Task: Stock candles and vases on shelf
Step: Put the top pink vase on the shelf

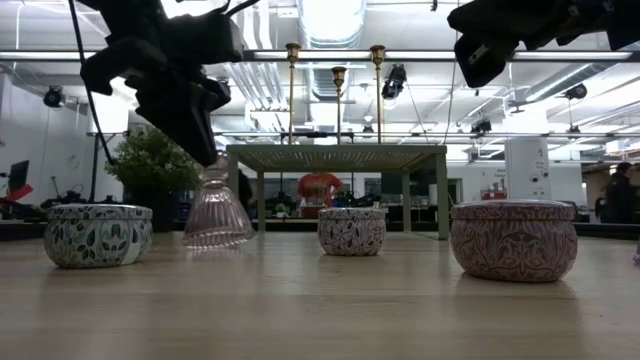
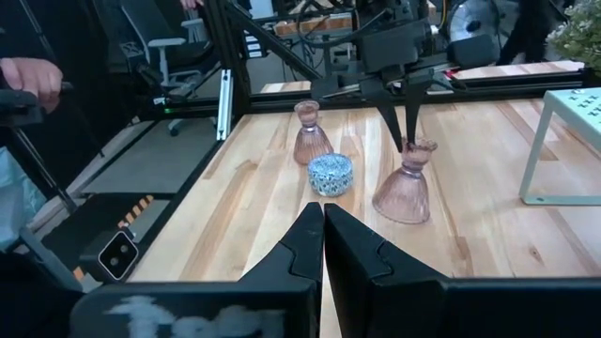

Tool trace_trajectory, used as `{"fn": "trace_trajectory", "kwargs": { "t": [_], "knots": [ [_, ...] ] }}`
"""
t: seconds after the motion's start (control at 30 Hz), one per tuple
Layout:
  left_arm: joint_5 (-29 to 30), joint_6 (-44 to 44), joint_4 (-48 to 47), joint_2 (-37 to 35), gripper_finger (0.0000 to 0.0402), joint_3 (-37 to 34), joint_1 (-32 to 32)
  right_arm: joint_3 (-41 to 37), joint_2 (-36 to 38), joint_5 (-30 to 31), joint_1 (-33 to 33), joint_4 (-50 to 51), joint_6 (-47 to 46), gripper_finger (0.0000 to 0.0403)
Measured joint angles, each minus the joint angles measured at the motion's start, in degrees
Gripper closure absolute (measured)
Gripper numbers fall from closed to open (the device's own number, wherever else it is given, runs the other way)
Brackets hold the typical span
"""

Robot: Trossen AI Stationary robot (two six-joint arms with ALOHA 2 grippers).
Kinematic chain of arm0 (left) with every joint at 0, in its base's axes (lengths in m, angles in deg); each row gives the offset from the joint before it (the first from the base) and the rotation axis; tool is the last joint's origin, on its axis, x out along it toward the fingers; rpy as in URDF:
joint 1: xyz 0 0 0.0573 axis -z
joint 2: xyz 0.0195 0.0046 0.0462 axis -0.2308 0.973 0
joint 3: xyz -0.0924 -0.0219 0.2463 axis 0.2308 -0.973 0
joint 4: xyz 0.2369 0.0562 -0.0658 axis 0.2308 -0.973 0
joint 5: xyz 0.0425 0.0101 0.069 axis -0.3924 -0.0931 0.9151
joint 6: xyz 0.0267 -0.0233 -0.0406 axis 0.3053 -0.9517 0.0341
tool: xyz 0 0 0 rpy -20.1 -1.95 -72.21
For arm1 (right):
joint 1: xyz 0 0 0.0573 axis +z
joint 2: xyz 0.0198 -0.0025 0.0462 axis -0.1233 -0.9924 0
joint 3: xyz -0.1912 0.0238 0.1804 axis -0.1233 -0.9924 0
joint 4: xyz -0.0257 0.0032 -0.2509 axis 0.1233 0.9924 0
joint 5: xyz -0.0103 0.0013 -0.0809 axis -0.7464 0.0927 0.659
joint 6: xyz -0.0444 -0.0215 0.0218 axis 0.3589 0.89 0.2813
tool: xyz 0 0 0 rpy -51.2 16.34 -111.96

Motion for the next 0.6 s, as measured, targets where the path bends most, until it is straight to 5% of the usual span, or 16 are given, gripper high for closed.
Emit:
{"fn": "trace_trajectory", "kwargs": {
  "t": [0.6],
  "knots": [
    [0.3,4.6,-11.9,0.2,0.0377,14.2,0.0,0.0,0.0,0.0,0.0,0.0,0.0,0.0394]
  ]
}}
